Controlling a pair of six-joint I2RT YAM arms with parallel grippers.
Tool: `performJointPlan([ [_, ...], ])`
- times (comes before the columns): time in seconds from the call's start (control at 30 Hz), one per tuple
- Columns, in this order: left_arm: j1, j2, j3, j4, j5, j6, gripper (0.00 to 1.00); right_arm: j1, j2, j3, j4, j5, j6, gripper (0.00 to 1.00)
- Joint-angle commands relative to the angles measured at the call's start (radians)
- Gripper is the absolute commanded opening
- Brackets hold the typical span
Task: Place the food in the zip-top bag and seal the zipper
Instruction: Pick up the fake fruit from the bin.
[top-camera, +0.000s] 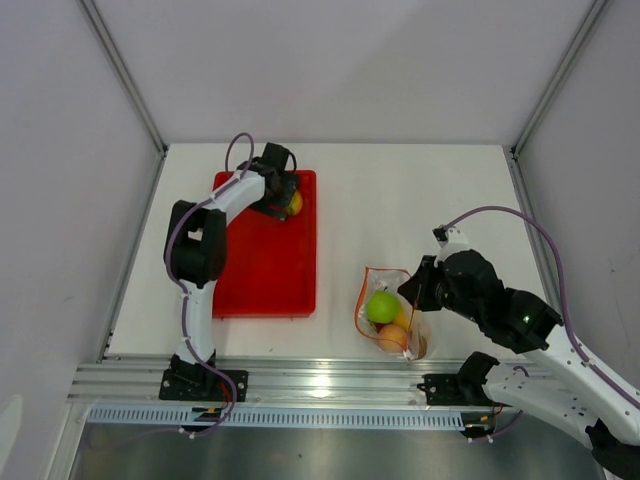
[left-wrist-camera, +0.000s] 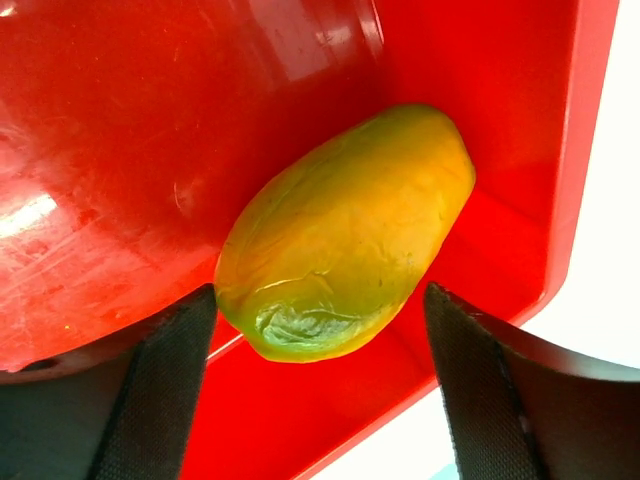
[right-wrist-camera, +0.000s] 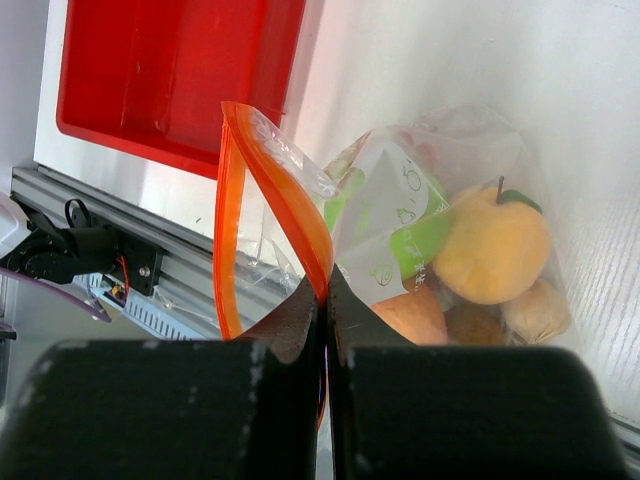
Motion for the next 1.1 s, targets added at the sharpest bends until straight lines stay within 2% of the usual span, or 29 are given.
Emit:
performJointPlan([
  [0.0,0.015,0.007,-0.010,0.013,0.054,-0.017,0.72,-0.005,-0.003,0.010,0.028,0.013,-0.019,0.00],
  [0.17,0.024,-0.011,-0.075,0.065,0.094,-0.020,0.64,-0.005,-0.005,0.017,0.026,0.012,-0.016,0.00],
  [0.33,0.024,-0.044,-0.123,0.100,0.097,0.014,0.46,-0.005,-0.005,0.013,0.029,0.012,-0.011,0.00],
  [0.43,0.024,-0.083,-0.164,0.113,0.091,0.028,0.36,-0.004,-0.003,0.011,0.032,0.007,-0.007,0.00],
  [0.47,0.024,-0.096,-0.169,0.126,0.085,0.035,0.36,-0.004,-0.002,0.013,0.034,0.007,-0.007,0.00],
  [0.5,0.022,-0.108,-0.195,0.135,0.074,0.043,0.38,-0.005,-0.003,0.013,0.032,0.005,-0.005,0.00],
  [0.57,0.025,-0.130,-0.196,0.129,0.057,0.069,0.52,-0.005,-0.005,0.014,0.032,0.002,-0.002,0.00],
  [0.6,0.025,-0.133,-0.186,0.125,0.043,0.078,0.63,-0.005,-0.008,0.013,0.034,0.001,0.002,0.00],
  [0.63,0.027,-0.133,-0.181,0.114,0.039,0.084,0.81,-0.005,-0.010,0.011,0.036,0.001,0.004,0.00],
  [0.7,0.030,-0.120,-0.146,0.070,0.034,0.088,0.92,-0.004,-0.013,0.008,0.036,-0.001,0.007,0.00],
  [0.83,0.041,-0.087,-0.109,0.038,0.057,0.086,0.98,-0.005,-0.016,-0.001,0.036,-0.001,0.012,0.00],
  [1.07,0.054,-0.056,-0.098,0.047,0.065,0.074,0.99,-0.005,-0.013,-0.009,0.037,0.004,0.009,0.00],
])
